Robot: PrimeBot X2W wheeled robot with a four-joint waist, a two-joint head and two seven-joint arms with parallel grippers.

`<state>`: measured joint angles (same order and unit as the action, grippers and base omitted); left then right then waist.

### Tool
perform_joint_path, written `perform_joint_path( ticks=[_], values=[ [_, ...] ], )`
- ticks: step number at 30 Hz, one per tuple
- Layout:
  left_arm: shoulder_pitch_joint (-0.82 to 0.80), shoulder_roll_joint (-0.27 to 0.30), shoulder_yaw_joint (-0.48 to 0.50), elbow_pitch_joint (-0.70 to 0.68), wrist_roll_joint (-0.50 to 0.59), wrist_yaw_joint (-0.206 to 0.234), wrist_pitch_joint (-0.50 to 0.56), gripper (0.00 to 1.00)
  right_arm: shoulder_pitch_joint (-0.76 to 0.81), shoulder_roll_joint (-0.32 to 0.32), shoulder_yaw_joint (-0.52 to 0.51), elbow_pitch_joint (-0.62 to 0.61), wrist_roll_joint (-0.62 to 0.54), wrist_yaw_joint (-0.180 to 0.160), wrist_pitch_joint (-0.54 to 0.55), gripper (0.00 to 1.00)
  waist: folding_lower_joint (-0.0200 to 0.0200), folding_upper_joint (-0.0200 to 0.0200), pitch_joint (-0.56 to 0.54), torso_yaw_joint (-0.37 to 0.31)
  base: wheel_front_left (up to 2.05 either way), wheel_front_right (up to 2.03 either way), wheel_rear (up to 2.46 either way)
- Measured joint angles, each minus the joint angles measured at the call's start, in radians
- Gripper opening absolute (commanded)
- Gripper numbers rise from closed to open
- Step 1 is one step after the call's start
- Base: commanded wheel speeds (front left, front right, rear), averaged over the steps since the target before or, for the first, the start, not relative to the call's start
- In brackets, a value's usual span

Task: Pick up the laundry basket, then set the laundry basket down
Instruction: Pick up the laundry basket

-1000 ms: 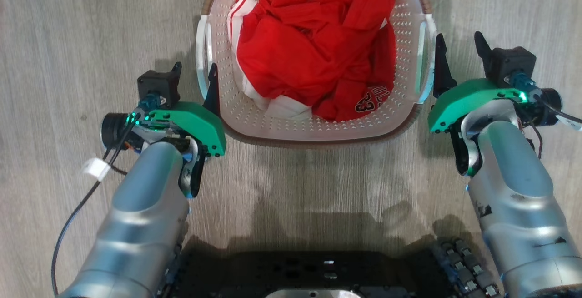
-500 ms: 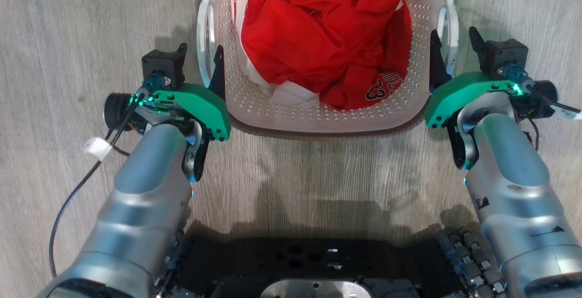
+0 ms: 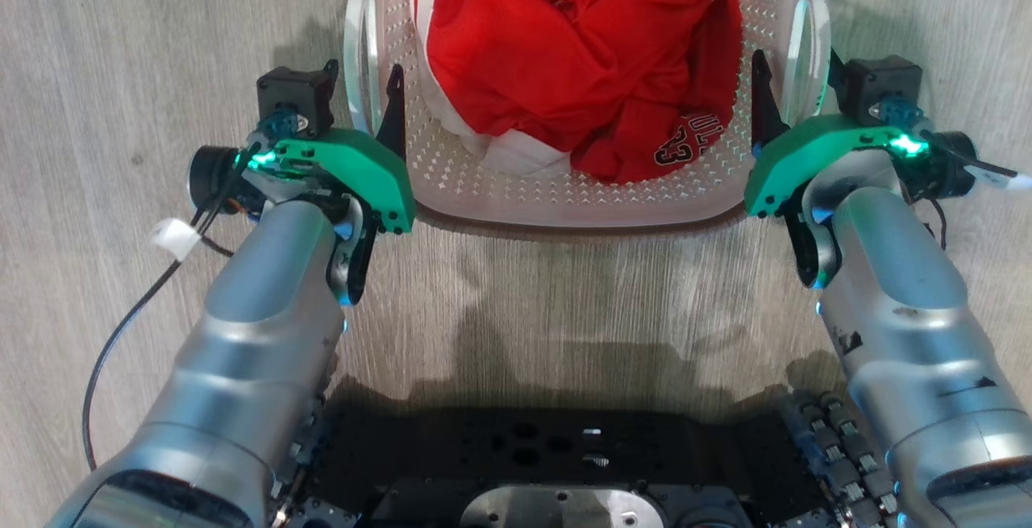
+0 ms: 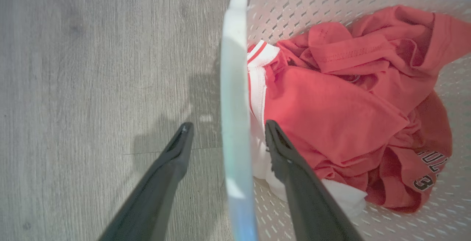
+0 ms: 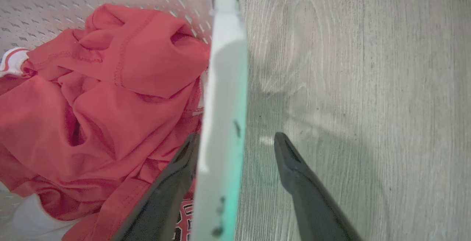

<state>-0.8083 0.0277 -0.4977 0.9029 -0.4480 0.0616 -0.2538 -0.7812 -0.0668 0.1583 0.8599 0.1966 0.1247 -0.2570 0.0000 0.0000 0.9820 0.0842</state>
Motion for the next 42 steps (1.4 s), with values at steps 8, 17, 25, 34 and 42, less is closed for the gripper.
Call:
perform_joint_path(
  ticks=[8,17,25,34,42],
  values=[
    [-0.018,-0.002,-0.027,0.012,-0.031,0.000,0.000,0.13,-0.025,0.000,0.017,0.016,0.009,0.000,0.000,0.27,0.0000,0.0000,0.006,0.003,0.00,0.00,0.00],
    [-0.017,-0.007,-0.067,0.034,-0.075,0.000,0.000,0.00,-0.033,0.002,0.033,0.058,0.042,0.000,0.000,0.00,0.0000,0.0000,-0.024,0.002,0.00,0.00,0.00],
    [-0.005,-0.008,-0.074,0.049,-0.099,0.006,0.000,0.00,-0.031,0.003,0.058,0.100,0.082,0.000,0.000,0.00,0.0000,0.0000,-0.082,-0.002,0.00,0.00,0.00],
    [0.053,-0.010,-0.082,0.082,-0.128,0.009,0.000,0.00,-0.001,0.011,0.114,0.165,0.158,0.002,0.000,0.00,0.0000,0.0000,-0.172,-0.015,0.00,0.00,0.00],
    [0.110,-0.014,-0.118,0.129,-0.185,0.001,0.000,0.00,0.031,0.014,0.192,0.235,0.244,0.005,0.000,0.00,0.0000,0.0000,-0.275,-0.026,0.00,0.00,0.00]
  ],
)
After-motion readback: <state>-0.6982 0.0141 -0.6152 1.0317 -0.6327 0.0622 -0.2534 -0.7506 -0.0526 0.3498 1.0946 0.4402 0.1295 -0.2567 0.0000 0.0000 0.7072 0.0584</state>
